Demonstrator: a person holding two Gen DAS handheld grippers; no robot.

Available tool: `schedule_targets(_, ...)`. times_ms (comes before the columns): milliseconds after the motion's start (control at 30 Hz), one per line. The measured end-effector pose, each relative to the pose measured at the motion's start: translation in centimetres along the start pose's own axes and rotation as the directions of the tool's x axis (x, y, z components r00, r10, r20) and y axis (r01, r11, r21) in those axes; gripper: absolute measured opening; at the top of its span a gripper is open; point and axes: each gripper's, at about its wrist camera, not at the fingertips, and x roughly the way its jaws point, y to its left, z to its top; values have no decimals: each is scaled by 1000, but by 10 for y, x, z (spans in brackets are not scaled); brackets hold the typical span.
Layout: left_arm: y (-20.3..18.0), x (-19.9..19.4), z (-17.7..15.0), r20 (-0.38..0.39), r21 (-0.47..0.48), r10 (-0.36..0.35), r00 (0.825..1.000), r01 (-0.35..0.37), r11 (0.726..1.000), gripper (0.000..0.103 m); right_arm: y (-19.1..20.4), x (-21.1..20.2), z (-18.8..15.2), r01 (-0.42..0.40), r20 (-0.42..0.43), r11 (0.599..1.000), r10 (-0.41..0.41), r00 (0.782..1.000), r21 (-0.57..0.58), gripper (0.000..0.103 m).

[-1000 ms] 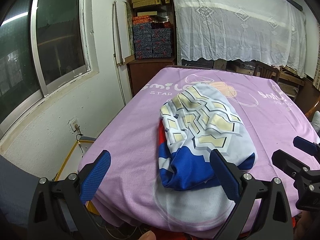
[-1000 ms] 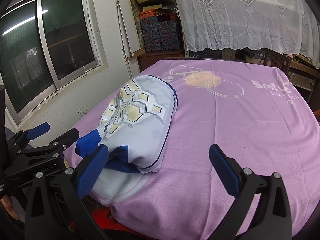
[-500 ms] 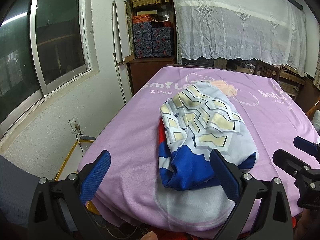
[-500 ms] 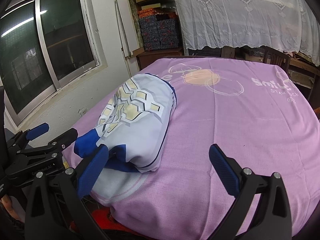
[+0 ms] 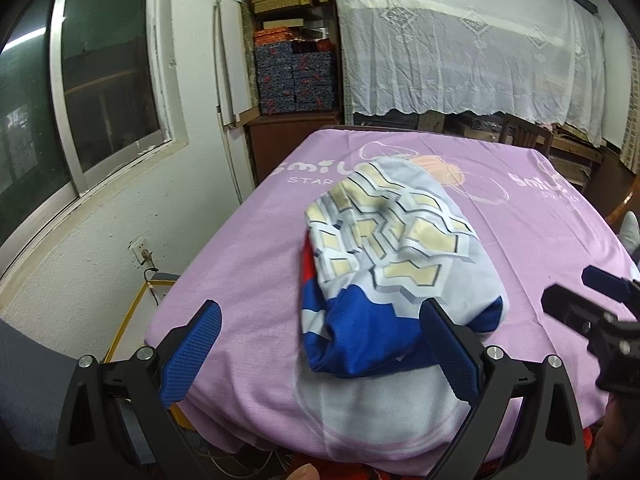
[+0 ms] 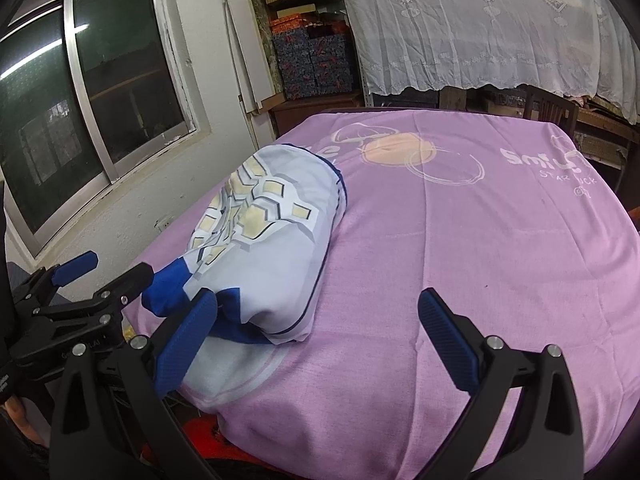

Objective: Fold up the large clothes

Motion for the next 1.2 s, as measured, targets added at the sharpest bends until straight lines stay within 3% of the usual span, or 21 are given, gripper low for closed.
schedule_targets(200, -15, 12, -4, -30, 34, -15, 999, 16, 999, 99, -23, 3, -2, 18, -7, 997, -18, 1000, 76, 98)
schedule_targets(633, -30, 29, -5, -42, 62, 25, 999, -23, 998, 99, -53, 24, -4, 13, -51, 987, -5, 999, 160, 98)
schedule_targets(967, -33, 27, -4, -36, 67, 16, 999, -13, 998, 99, -49, 25, -3, 8, -51, 990, -1, 999, 144, 98)
schedule_targets(1200, -38, 14, -8, 35, 104, 33, 999, -37, 994, 99, -42, 22, -2, 7, -43, 993, -2, 999, 114, 98)
